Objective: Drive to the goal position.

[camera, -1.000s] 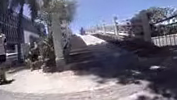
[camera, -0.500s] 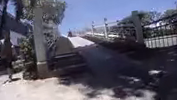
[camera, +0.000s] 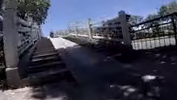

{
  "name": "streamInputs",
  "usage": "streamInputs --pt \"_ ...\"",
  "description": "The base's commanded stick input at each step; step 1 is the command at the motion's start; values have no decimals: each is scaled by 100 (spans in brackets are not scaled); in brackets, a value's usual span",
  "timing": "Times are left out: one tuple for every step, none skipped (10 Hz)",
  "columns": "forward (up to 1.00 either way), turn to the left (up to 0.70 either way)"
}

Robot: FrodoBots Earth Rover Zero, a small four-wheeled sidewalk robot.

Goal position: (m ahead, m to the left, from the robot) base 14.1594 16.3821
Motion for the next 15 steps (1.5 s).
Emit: streamInputs --pt "70 0" --pt "70 0" --pt "70 0" --pt "70 0" --pt "70 2" --pt "70 9" --pt "70 13" --pt "70 14" --pt "70 14" --pt "70 14" --pt "70 14" --pt "70 12" --pt "70 0" --pt "70 0" --pt "70 9"
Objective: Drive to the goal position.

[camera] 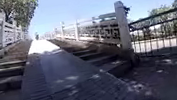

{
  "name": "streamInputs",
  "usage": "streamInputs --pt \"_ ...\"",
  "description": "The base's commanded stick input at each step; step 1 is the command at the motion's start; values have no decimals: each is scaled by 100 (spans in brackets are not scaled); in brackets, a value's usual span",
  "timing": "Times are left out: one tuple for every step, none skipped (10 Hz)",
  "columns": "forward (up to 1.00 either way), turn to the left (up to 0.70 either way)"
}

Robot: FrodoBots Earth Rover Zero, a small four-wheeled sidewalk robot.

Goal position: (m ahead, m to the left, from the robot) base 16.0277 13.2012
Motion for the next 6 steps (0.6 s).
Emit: streamInputs --pt "70 14" --pt "70 14" --pt "70 14" --pt "70 14" --pt "70 14" --pt "70 14"
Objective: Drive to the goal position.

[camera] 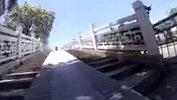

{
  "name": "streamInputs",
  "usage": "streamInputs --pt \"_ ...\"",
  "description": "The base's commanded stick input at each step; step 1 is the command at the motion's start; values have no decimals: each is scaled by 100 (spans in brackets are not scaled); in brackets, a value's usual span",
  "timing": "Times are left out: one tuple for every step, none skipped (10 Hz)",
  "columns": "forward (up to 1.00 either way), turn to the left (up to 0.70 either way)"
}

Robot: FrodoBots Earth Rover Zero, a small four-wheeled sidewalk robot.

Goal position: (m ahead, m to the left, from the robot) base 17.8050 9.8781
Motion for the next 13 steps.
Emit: streamInputs --pt "70 14" --pt "69 0" --pt "0 0" --pt "0 0" --pt "0 0" --pt "0 0" --pt "4 0" --pt "42 0" --pt "45 0" --pt "45 0" --pt "61 0" --pt "70 -3" --pt "70 -11"
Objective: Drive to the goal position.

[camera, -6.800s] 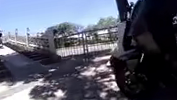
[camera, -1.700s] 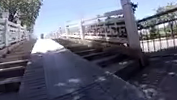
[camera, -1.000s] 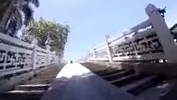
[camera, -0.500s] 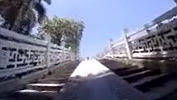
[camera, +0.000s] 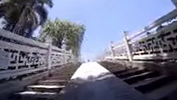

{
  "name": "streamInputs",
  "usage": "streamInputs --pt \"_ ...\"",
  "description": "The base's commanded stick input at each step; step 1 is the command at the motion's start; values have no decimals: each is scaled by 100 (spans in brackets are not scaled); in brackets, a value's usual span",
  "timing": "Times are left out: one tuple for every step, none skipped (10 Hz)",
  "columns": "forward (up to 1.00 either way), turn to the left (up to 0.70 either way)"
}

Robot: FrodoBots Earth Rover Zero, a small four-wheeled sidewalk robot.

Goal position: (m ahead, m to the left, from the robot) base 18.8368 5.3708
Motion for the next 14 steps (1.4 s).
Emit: streamInputs --pt "70 -14" --pt "70 -14" --pt "70 -8" --pt "70 0" --pt "70 0" --pt "70 0" --pt "70 0" --pt "70 0" --pt "70 0" --pt "70 0" --pt "70 0" --pt "70 0" --pt "70 0" --pt "70 0"
